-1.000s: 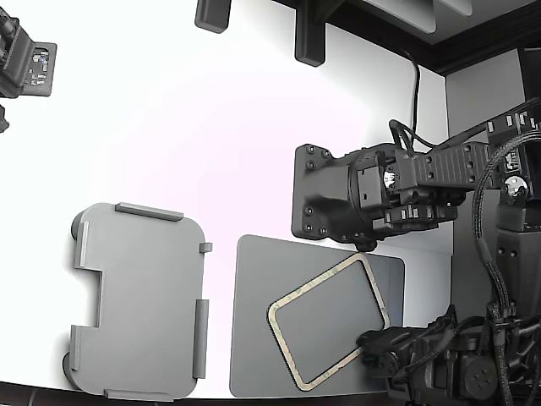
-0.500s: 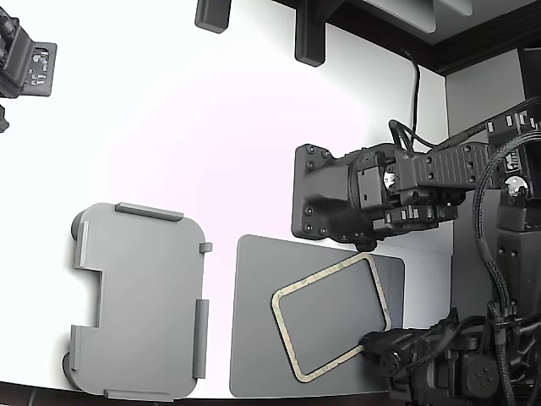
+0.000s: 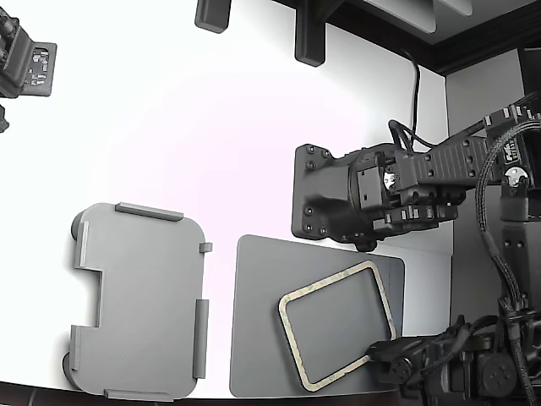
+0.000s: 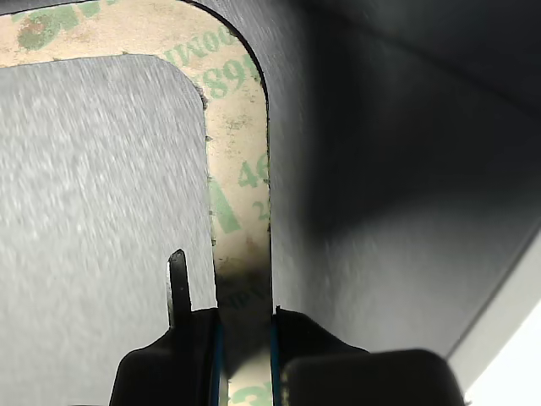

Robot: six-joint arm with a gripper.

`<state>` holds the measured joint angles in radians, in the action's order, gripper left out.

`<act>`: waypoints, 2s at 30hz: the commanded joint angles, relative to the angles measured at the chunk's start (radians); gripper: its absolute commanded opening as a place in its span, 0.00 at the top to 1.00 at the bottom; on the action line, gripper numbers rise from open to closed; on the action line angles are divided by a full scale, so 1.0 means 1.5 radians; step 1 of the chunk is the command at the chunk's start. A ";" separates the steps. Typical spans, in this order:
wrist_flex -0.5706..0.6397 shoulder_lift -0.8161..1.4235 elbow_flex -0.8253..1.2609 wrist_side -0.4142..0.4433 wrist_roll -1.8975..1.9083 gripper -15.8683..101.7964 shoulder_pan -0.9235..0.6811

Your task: Grab top frame and put it into gray box.

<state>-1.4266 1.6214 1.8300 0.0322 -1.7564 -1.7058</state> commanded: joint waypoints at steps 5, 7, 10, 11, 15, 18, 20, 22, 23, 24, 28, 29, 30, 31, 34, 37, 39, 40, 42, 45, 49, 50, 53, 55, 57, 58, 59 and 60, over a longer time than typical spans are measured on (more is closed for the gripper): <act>-0.029 0.012 -0.090 0.041 0.219 0.95 0.064; -0.042 0.011 -0.117 0.057 0.342 0.95 0.083; -0.062 0.010 -0.153 0.114 0.449 0.95 0.102; -0.064 0.011 -0.161 0.128 0.496 0.95 0.109; -0.084 0.014 -0.194 0.156 0.676 0.95 0.152; -0.104 0.010 -0.230 0.182 0.801 0.95 0.192; -0.132 -0.001 -0.263 0.217 0.877 0.96 0.222; -0.151 -0.011 -0.291 0.246 0.968 0.96 0.257; -0.151 -0.011 -0.303 0.260 1.052 0.96 0.274; -0.151 -0.011 -0.311 0.274 1.134 0.96 0.291; -0.152 -0.016 -0.346 0.314 1.413 0.96 0.362; -0.152 -0.016 -0.350 0.331 1.452 0.96 0.375; -0.152 -0.016 -0.350 0.349 1.507 0.96 0.390; -0.152 -0.016 -0.353 0.362 1.577 0.96 0.403; -0.152 -0.020 -0.364 0.363 1.553 0.96 0.451; -0.151 -0.007 -0.372 0.351 1.572 0.96 0.494; -0.147 0.009 -0.371 0.338 1.501 0.96 0.522; -0.149 0.013 -0.372 0.341 1.495 0.96 0.537; -0.151 0.017 -0.376 0.363 1.538 0.97 0.558; -0.149 0.013 -0.407 0.340 1.540 0.97 0.600; -0.151 -0.022 -0.475 0.290 1.546 0.97 0.664; -0.151 -0.033 -0.489 0.270 1.545 0.97 0.683; -0.152 -0.063 -0.529 0.277 1.677 0.97 0.712; -0.152 -0.070 -0.530 0.314 1.890 0.97 0.716; -0.152 -0.084 -0.540 0.334 2.117 0.97 0.719; -0.152 -0.089 -0.542 0.332 2.263 0.97 0.721; -0.153 -0.092 -0.541 0.331 2.338 0.97 0.722; -0.153 -0.092 -0.532 0.327 2.352 0.97 0.723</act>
<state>-1.6460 1.4634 1.0462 0.5277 0.8698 -0.6381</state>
